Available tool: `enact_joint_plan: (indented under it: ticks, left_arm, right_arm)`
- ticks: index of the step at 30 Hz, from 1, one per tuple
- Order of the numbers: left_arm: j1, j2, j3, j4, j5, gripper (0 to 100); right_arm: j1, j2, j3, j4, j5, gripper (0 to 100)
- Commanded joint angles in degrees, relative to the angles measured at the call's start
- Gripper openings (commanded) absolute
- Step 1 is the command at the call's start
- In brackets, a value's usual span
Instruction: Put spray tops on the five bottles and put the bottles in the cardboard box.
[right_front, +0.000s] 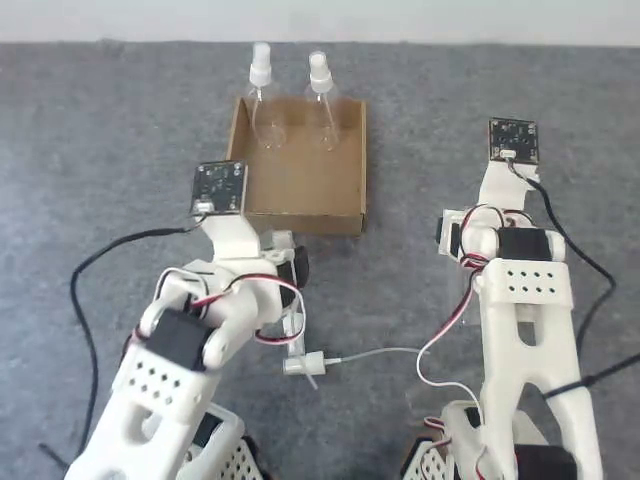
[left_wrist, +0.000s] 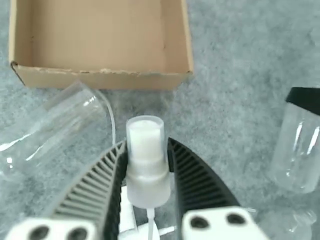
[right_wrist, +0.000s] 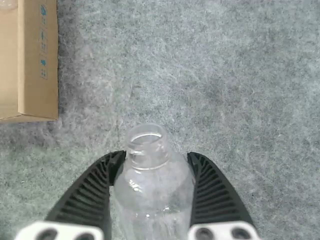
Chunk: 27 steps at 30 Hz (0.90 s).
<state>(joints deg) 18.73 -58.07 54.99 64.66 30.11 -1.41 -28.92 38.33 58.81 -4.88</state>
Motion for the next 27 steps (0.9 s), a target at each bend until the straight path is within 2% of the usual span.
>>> enact_joint_plan:
  ticks: [1,8,12,19,27]
  left_arm:
    - [-0.35,-5.71,0.40,-1.58,0.26,1]
    - [-0.35,-11.08,2.42,-1.67,0.26,1]
    - [-0.35,-14.07,3.30,-1.67,0.18,1]
    - [-7.12,-19.34,6.64,-5.98,0.18,1]
    - [-8.09,-28.40,10.42,-7.12,0.26,1]
  right_arm:
    - [0.13,-4.00,-0.79,-1.01,-0.53,1.3]
    - [-0.04,-9.45,1.23,-1.10,-0.53,1.1]
    - [-2.68,-12.35,3.52,-2.33,-0.26,1.0]
    - [-3.82,-16.48,5.80,-2.95,-0.18,1.0]
    - [-7.78,-19.30,9.67,-6.02,-0.09,0.9]
